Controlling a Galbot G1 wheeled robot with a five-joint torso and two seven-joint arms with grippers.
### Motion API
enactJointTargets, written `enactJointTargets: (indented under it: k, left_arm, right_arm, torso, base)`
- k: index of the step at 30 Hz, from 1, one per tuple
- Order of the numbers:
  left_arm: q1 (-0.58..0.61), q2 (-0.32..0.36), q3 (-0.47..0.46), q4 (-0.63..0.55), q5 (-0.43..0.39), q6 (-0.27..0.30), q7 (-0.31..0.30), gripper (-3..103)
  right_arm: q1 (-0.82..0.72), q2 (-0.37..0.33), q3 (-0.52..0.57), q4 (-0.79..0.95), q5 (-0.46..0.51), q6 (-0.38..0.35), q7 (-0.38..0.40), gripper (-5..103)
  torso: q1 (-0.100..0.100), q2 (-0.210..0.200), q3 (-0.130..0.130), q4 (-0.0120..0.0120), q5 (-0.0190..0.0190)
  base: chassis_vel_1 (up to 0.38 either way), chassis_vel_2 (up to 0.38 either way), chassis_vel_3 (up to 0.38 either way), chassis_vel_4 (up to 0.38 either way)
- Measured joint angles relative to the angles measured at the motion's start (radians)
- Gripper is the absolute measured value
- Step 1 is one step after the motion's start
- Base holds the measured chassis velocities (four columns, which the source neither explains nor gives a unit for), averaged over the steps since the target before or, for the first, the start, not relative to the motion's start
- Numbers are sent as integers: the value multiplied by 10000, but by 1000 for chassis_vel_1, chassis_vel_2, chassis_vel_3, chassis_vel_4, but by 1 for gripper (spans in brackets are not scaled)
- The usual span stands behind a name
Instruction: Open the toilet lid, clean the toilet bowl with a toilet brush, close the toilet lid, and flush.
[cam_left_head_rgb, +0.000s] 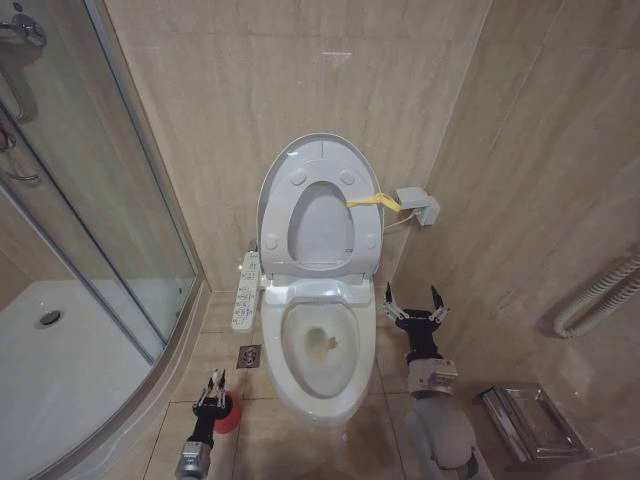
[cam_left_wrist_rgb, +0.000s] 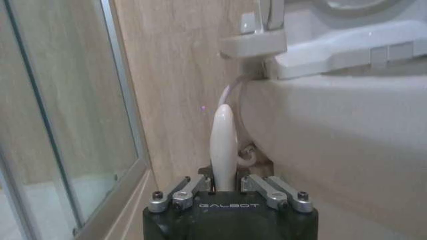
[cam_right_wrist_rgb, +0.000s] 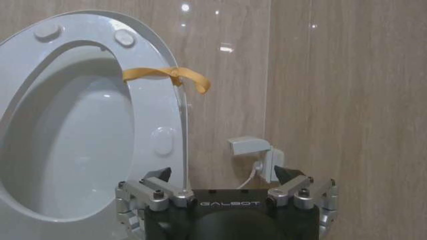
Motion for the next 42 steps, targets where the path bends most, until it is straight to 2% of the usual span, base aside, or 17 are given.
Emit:
enactJointTargets:
  k: [8,12,13,15,16,19,20,21,23,24,27,29,32,36,42]
  left_arm:
    - [622,44,-129,-1157,-161,-29,-22,19]
    - [1326,114,-290,-2459,-189,97,-42,19]
    - [1326,114,-290,-2459,-189,97,-42,19]
    - [1990,198,-383,-3834,-298,367,-52,19]
    - [1990,198,-383,-3834,-298,367,-52,19]
    - [2962,273,-547,-5859,-397,707,-58,19]
    - [2962,273,-547,-5859,-397,707,-58,19]
    - [3462,301,-609,-6857,-428,881,-68,19]
    - [3988,314,-638,-7913,-461,1057,-100,19]
    - [3988,314,-638,-7913,-461,1057,-100,19]
    - [4845,308,-556,-9796,-471,1387,-135,19]
    - [5004,307,-506,-10142,-470,1487,-137,19]
    - [5339,334,-267,-11489,-432,1921,-117,19]
    - [5120,492,61,-12283,-530,2340,61,19]
    - [4005,627,735,-11978,-837,2630,351,19]
  right_arm:
    - [0,0,0,0,0,0,0,100]
    - [0,0,0,0,0,0,0,100]
    - [0,0,0,0,0,0,0,100]
    - [0,0,0,0,0,0,0,100]
    - [0,0,0,0,0,0,0,100]
    - [0,0,0,0,0,0,1,100]
    - [0,0,0,0,0,0,1,100]
    - [0,0,0,0,0,0,-1,100]
    - [0,0,0,0,0,0,0,100]
    - [0,0,0,0,0,0,0,100]
    - [0,0,0,0,0,0,1,100]
    - [0,1,-1,0,0,0,-1,100]
    - [0,0,0,0,0,0,-1,100]
    - [0,0,0,1,0,0,1,100]
    - [0,0,0,1,0,0,0,100]
  torso:
    - [0,0,0,0,0]
    - [0,0,0,1,-1]
    - [0,0,0,1,-1]
    - [0,0,0,1,0]
    - [0,0,0,1,0]
    - [-1,0,-2,-1,2]
    - [-1,0,-2,-1,2]
    - [-1,0,-1,1,1]
    - [-1,1,-2,1,3]
    - [-1,1,-2,1,3]
    - [-1,1,-2,1,3]
    - [-1,0,-2,0,3]
    - [-2,1,-1,2,3]
    - [-2,1,-1,1,4]
    - [-2,1,-1,-2,0]
  base:
    - [0,0,0,0]
    - [0,0,0,0]
    - [0,0,0,0]
    - [0,0,0,0]
    - [0,0,0,0]
    - [0,0,0,0]
    - [0,0,0,0]
    - [0,0,0,0]
    - [0,0,0,0]
    - [0,0,0,0]
    - [0,0,0,0]
    - [0,0,0,0]
    - [0,0,0,0]
    - [0,0,0,0]
    - [0,0,0,0]
